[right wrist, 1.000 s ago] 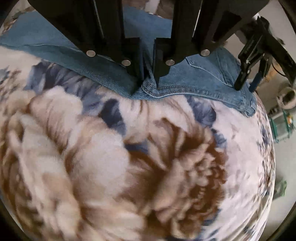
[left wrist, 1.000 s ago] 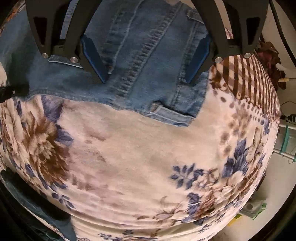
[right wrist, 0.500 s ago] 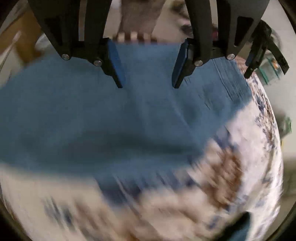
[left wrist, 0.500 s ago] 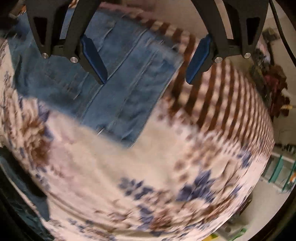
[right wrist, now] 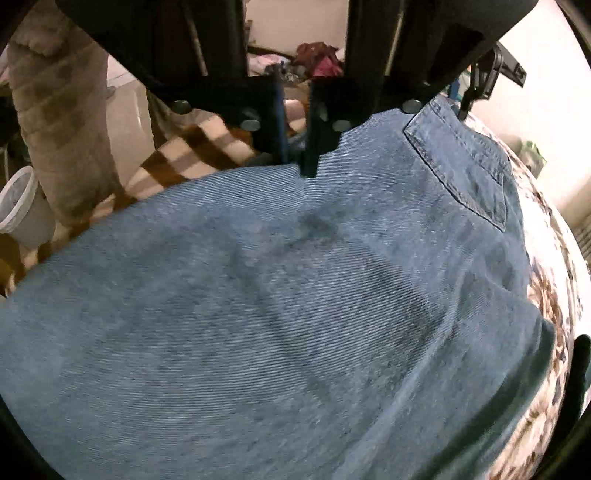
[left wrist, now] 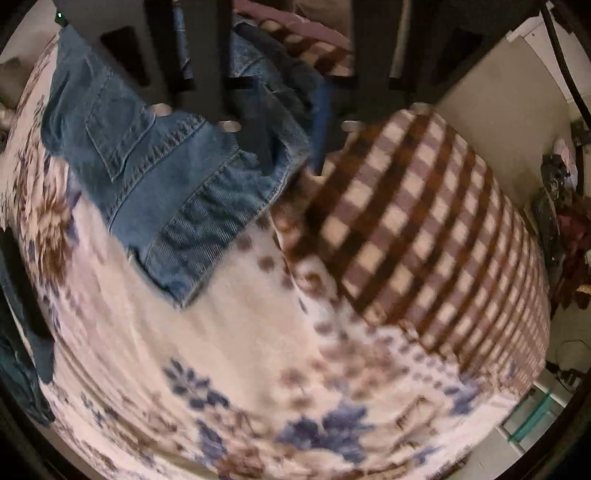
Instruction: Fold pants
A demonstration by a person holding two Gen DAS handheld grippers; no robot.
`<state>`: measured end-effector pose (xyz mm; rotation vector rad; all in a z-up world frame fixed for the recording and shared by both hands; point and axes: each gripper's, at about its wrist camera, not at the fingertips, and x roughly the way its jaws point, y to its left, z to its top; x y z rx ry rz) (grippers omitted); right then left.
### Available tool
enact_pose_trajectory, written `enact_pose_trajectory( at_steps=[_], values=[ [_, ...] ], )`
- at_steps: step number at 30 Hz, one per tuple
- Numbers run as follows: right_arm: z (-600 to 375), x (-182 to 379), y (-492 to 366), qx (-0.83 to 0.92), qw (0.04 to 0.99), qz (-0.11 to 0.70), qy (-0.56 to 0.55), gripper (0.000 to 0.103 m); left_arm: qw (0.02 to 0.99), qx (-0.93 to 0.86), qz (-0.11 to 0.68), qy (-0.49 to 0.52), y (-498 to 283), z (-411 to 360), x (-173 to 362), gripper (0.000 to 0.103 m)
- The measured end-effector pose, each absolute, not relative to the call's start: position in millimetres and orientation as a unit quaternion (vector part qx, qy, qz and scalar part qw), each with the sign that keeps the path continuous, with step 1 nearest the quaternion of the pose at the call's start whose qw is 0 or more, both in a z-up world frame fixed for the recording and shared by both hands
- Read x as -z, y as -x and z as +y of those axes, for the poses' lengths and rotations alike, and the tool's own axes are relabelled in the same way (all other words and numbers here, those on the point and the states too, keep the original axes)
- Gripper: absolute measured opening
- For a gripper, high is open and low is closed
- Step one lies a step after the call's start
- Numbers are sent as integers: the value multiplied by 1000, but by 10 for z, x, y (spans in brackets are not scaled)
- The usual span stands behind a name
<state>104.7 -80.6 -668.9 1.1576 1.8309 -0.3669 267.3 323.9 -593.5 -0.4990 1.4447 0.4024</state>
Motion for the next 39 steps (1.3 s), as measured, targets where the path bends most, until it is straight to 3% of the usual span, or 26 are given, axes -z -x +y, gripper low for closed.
enact_pose_trajectory(
  at_steps=[5,12,15,17,19,20,21,23,25,29,33,36,38,39],
  values=[
    [-654,6528,-1052,127,488,757,-415,3,718,-162,650,190,-2599,3218,5761,15],
    [-535,6765,-1128,131,473,772,-403,3,709,-169,666,161,-2280,3170,5820,15],
    [-474,6806,-1282,94,465,797,-373,7,708,-159,672,151,-2294,3122,5782,19],
    [-451,6743,-1372,71,453,800,-388,17,714,-161,668,135,-2391,3028,5646,21],
    [-552,6591,-1462,60,462,786,-405,34,735,-166,650,95,-2467,2876,5385,34],
    [-583,6468,-1579,58,484,776,-400,43,743,-165,643,81,-2492,2793,5282,47],
    [-625,6367,-1662,54,502,770,-389,47,754,-160,633,65,-2537,2641,5144,66],
    [-717,6181,-1842,56,539,755,-370,51,771,-149,618,53,-2614,2456,4987,86],
    [-793,6123,-2066,51,561,739,-369,52,791,-114,599,53,-2699,2125,4880,86],
    [-892,6365,-2621,32,607,717,-342,52,787,-51,611,70,-3007,1606,5161,86],
    [-991,6646,-3161,48,649,699,-296,47,768,-3,637,76,-3388,1004,5617,86],
    [-1291,6772,-3254,61,655,692,-297,26,747,14,660,77,-3661,726,5984,86],
    [-1490,6884,-3229,56,635,698,-326,5,739,5,670,64,-3738,645,6140,86],
    [-1570,6907,-3216,52,628,698,-339,2,740,2,670,53,-3784,603,6217,86]
  ],
)
